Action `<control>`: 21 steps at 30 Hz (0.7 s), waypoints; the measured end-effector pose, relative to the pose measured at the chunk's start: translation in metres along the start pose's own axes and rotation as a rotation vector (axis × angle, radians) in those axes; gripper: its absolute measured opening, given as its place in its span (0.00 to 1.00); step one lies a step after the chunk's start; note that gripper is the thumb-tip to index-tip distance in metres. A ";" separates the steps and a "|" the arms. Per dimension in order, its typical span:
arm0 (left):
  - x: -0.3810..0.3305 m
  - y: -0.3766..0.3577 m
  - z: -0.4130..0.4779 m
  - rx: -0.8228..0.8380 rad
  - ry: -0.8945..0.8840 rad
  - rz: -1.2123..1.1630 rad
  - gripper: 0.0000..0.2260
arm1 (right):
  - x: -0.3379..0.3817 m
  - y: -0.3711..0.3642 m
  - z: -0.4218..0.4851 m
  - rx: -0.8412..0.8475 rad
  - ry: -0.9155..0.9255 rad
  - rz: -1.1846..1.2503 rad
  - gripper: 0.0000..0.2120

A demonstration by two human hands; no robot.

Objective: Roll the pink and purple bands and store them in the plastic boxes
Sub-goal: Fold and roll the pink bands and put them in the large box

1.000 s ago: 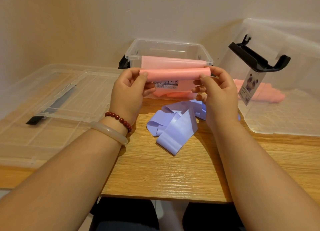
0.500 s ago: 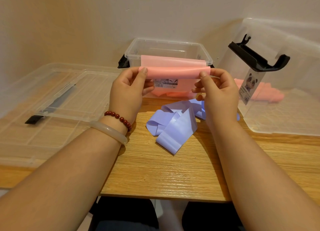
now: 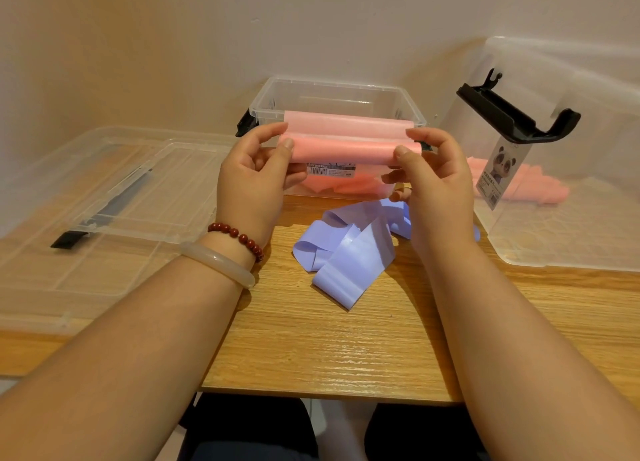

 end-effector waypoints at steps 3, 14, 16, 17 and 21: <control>-0.001 0.001 -0.001 0.010 0.005 -0.006 0.06 | -0.002 0.000 0.001 -0.003 0.023 -0.036 0.05; 0.000 -0.001 -0.001 0.021 0.038 0.018 0.04 | -0.003 -0.001 0.002 0.038 -0.046 0.001 0.07; 0.000 -0.001 -0.001 0.015 0.044 0.022 0.04 | -0.004 -0.001 0.003 0.052 -0.049 0.036 0.13; 0.000 -0.001 -0.001 0.012 0.045 0.020 0.04 | -0.005 -0.001 0.003 0.048 -0.041 0.038 0.14; 0.000 -0.001 -0.002 0.009 0.035 0.024 0.03 | -0.010 0.000 0.006 0.007 -0.019 -0.007 0.09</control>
Point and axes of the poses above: each hand's wrist, its own z-axis towards the middle knuckle, its own y-axis out of the back of the hand, x = y × z, the point moved 1 cm from there along z, towards the middle knuckle, and after that the axes turned 8 degrees about -x, right-handed, at the moved point
